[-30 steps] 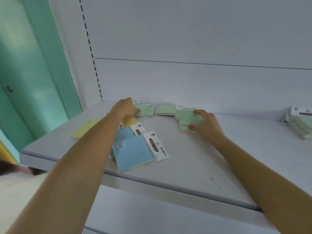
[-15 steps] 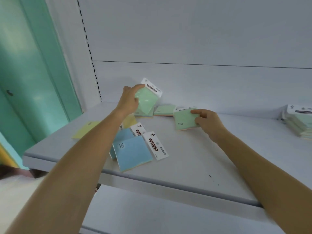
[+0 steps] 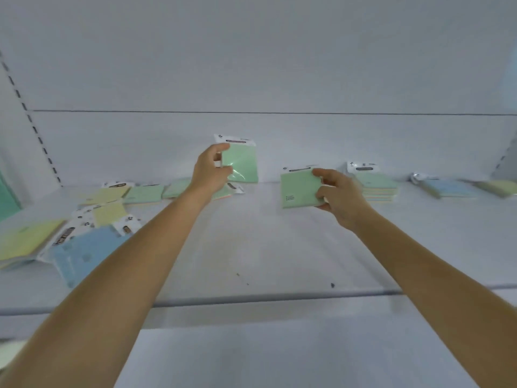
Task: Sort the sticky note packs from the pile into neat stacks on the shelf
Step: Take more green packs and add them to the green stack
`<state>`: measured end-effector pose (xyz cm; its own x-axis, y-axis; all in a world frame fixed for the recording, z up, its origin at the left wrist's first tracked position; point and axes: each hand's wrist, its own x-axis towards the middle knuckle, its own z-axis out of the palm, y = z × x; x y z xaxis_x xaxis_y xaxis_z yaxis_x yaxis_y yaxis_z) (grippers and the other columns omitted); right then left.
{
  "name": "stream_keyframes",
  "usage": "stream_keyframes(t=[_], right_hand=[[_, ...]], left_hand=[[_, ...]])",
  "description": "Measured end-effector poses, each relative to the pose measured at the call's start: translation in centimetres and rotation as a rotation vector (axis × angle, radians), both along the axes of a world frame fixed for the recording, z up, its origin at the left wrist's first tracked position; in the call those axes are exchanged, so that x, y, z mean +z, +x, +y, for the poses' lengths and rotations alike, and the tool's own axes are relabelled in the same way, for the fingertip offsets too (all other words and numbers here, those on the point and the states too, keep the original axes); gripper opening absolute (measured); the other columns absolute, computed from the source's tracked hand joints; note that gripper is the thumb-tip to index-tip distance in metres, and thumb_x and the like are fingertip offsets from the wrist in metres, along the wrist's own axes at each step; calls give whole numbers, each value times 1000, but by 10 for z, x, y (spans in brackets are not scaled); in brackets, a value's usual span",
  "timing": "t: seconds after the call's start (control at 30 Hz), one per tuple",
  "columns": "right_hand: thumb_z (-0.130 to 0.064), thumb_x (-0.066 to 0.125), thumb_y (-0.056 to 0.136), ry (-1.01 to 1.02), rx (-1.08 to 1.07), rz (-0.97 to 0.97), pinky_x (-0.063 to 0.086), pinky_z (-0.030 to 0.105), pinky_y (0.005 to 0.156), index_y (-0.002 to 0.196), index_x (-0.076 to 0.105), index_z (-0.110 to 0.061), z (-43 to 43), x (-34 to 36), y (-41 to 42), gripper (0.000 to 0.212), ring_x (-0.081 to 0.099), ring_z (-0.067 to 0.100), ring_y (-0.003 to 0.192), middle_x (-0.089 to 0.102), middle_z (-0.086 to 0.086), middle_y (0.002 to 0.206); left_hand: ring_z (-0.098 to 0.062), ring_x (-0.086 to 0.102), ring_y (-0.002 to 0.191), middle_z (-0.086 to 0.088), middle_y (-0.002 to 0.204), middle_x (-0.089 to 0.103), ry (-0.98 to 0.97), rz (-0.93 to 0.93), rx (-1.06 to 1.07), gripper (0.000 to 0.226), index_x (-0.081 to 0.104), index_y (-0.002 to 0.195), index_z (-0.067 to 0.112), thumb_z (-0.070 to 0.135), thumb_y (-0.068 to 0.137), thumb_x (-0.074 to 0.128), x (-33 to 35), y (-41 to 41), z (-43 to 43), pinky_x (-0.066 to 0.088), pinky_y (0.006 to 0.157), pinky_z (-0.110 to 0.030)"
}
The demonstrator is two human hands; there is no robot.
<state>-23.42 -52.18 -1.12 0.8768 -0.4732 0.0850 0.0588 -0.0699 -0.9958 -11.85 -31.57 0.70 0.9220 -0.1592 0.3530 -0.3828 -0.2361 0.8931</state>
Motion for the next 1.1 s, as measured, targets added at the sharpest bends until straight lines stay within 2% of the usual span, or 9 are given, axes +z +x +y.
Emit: stream_keyframes(t=[0.2, 0.33, 0.57, 0.67, 0.77, 0.83, 0.9, 1.03, 1.1], right_hand=[[11, 37, 84, -56, -60, -31, 48, 28, 76, 125, 52, -13, -97, -1, -69, 49, 50, 17, 93, 43, 3, 113], [10, 37, 85, -104, -47, -40, 48, 20, 69, 126, 51, -15, -159, 0, -105, 50, 53, 12, 86, 46, -1, 113], [7, 40, 85, -242, -59, 46, 46, 38, 95, 131, 48, -15, -241, -11, -130, 52, 49, 20, 96, 46, 0, 116], [6, 42, 84, -303, -55, 63, 42, 30, 80, 131, 48, -15, -255, -18, -129, 52, 54, 28, 93, 49, 1, 117], [7, 42, 84, -343, -59, 56, 42, 29, 77, 131, 48, -16, -263, -24, -124, 52, 57, 35, 108, 51, 1, 114], [7, 43, 84, -339, -68, 49, 44, 32, 76, 130, 49, -17, -267, -25, -120, 52, 57, 35, 108, 52, 3, 113], [7, 43, 84, -319, -78, 35, 41, 29, 73, 130, 49, -17, -270, -24, -115, 52, 58, 29, 98, 50, 0, 111], [5, 42, 85, -278, -82, 19, 41, 23, 69, 130, 48, -19, -278, -21, -104, 52, 52, 16, 93, 49, -1, 116], [4, 43, 85, -266, -102, 4, 42, 14, 65, 130, 49, -21, -280, -19, -100, 52, 51, 15, 94, 49, -2, 118]], left_hand=[[-30, 56, 111, -15, 126, 54, -25, -1, -50, 50, 52, 126, 16, -5, 81, 52, -1, -45, -100, 49, 91, -38], [-26, 51, 119, -13, 130, 52, -81, 57, -17, 49, 50, 128, 14, -5, 83, 53, -6, -72, -164, 49, 98, -44], [-25, 52, 119, -15, 130, 53, -203, 121, 47, 46, 50, 129, 7, -1, 84, 55, -15, -104, -242, 47, 100, -47], [-23, 53, 110, -13, 116, 55, -181, 95, 39, 46, 49, 130, 5, 2, 85, 56, -10, -106, -263, 46, 100, -48], [-29, 56, 113, -17, 123, 57, -119, 77, 12, 44, 50, 129, 3, 4, 86, 55, -6, -99, -281, 46, 100, -40], [-32, 57, 100, -19, 107, 61, -41, 41, -29, 26, 58, 111, 3, 4, 85, 54, -6, -92, -291, 43, 87, -27], [-23, 52, 86, -12, 91, 55, 31, 6, -49, 13, 57, 95, 11, 4, 84, 53, -8, -84, -298, 37, 77, -26], [-24, 59, 102, -14, 107, 64, 168, -48, 21, 28, 62, 112, 4, 6, 86, 52, -18, -69, -308, 40, 83, -24], [-30, 59, 107, -18, 115, 65, 238, -70, 49, 26, 62, 110, -2, 5, 88, 48, -26, -62, -312, 37, 84, -24]])
